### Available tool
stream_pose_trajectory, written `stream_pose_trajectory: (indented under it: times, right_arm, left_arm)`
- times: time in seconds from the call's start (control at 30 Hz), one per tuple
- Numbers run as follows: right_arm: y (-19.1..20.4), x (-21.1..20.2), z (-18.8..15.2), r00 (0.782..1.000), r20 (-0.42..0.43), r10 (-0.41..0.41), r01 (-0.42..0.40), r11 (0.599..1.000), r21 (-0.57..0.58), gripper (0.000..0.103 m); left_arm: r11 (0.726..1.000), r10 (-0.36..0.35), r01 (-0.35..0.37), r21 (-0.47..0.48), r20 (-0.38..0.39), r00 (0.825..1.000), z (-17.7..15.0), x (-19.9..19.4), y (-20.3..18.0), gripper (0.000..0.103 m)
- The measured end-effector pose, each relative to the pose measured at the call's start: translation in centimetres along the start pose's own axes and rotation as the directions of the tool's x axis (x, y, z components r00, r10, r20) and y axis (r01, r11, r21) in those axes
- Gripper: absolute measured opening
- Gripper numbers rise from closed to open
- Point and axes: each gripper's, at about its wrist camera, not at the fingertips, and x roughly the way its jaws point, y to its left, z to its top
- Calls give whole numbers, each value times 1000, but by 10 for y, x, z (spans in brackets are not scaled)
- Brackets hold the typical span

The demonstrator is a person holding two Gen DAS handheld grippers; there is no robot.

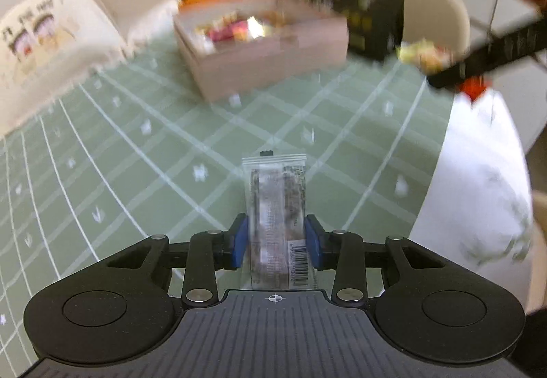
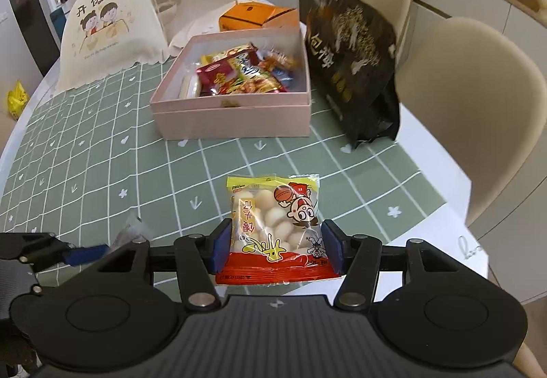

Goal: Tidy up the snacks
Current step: 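Carry both snacks into the pink box and open both tools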

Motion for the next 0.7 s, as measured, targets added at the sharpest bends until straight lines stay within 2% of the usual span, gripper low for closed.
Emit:
stream_pose_trajectory:
  times: [0.1,0.17,0.2,0.27,0.3,0.33,0.4,0.47,0.5,0.57,0.63,0.7]
  right_arm:
    - [-8,-6,2,1000,8,-5,5,1000,10,56]
    - [-15,-10,5,1000,16,-9,9,1000,16,56]
    - [-18,-12,8,1000,21,-9,9,1000,19,56]
    - [-22,-15,13,999,34,-4,3,1000,25,56]
    - [-23,-17,17,999,43,1,-2,1000,24,56]
    - [-23,-18,20,999,53,2,-3,1000,21,56]
    - [-22,-19,28,997,72,0,0,1000,7,56]
    - [-20,-19,34,997,82,-3,4,1000,-11,56]
    - [-20,-20,36,996,85,-4,5,1000,-18,56]
    - [-23,-19,37,996,86,-8,10,1000,-26,56]
    - [-30,-18,38,997,82,-12,14,1000,-19,56]
    - [-37,-18,44,996,87,-11,11,1000,1,56]
  left_arm:
    - [989,-63,79,-126,125,990,37,-31,18,40]
    - [984,-86,122,-129,258,962,79,-58,27,41]
    - [983,-89,135,-125,324,942,103,-69,31,42]
    - [978,-87,157,-139,409,908,143,-77,38,45]
    - [973,-81,165,-162,426,901,165,-73,42,48]
    - [970,-74,164,-181,422,904,180,-65,45,48]
    - [963,-83,168,-210,362,928,209,-29,53,46]
    - [950,-85,171,-262,312,946,219,2,61,45]
    - [943,-97,185,-277,305,948,219,12,65,45]
    - [926,-120,224,-305,325,938,209,18,72,45]
    - [913,-112,236,-333,352,929,195,12,77,45]
    - [904,-97,233,-359,358,929,176,3,82,45]
